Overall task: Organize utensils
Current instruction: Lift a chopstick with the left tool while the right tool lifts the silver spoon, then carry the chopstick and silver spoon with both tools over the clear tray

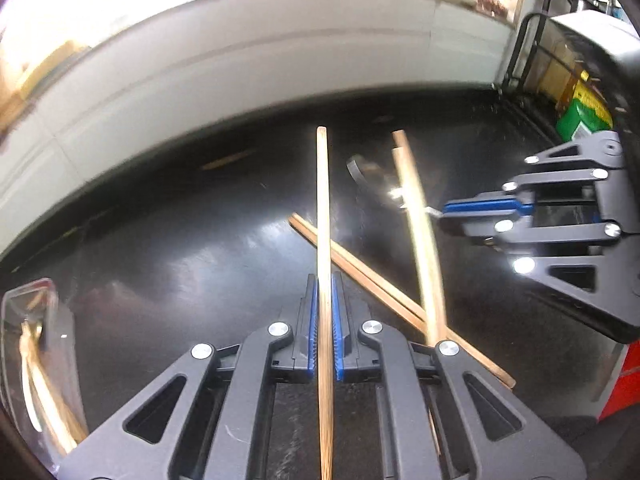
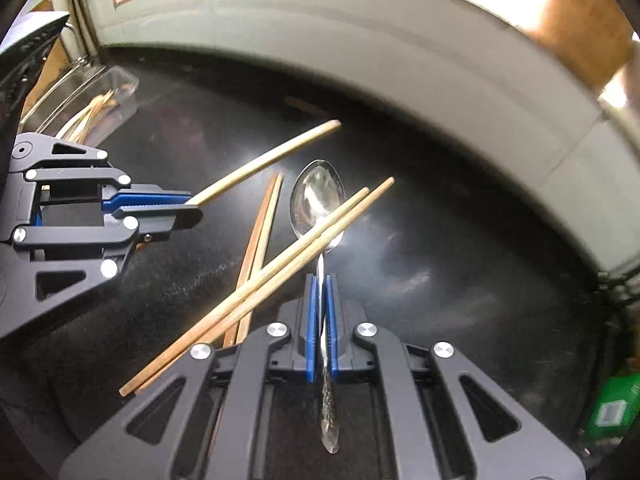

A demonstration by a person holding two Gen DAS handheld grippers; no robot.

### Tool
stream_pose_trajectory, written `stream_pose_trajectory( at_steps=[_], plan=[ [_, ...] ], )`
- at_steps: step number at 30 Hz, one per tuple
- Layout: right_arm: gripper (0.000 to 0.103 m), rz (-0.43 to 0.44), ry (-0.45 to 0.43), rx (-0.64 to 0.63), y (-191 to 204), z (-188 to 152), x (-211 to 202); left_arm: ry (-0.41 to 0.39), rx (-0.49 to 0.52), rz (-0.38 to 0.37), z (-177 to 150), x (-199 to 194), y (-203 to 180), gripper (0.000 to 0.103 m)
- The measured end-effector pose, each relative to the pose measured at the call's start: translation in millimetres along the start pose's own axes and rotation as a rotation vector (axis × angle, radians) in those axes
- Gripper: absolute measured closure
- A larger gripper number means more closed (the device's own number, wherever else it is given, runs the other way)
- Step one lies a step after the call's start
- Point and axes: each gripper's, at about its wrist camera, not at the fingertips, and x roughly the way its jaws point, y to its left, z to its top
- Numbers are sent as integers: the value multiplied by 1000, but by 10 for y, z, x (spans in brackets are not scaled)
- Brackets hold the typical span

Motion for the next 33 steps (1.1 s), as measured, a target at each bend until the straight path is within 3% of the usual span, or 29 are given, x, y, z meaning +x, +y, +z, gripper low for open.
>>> stream_pose_trajectory(
  at_steps=[3, 8, 11, 14, 17, 20, 25, 28, 33],
  plan=[
    [98, -120, -100, -101, 190, 42, -393, -44, -21, 27, 8, -236, 46, 97],
    [101, -184, -159, -174, 488, 63, -590, -88, -66, 74, -78, -553, 132, 97],
    [101, -163, -139, -114, 434, 28, -497, -107, -92, 101, -139, -714, 215, 97],
    [101, -73, -68, 34, 233, -112, -265, -109, -115, 115, -206, -769, 274, 97],
    [101, -30, 24, 180, 3, -483, -30, -85, -140, 107, -286, -726, 278, 97],
    [101, -32, 51, 268, -167, -787, -27, -58, -166, 94, -383, -678, 292, 97],
    [101, -41, 24, 364, -415, -985, -242, -48, -155, 86, -380, -627, 281, 97],
    [101, 14, 3, 425, -563, -972, -302, -50, -141, 79, -340, -613, 248, 97],
    [101, 55, 53, 388, -427, -887, -73, -39, -133, 73, -330, -558, 238, 97]
  ],
)
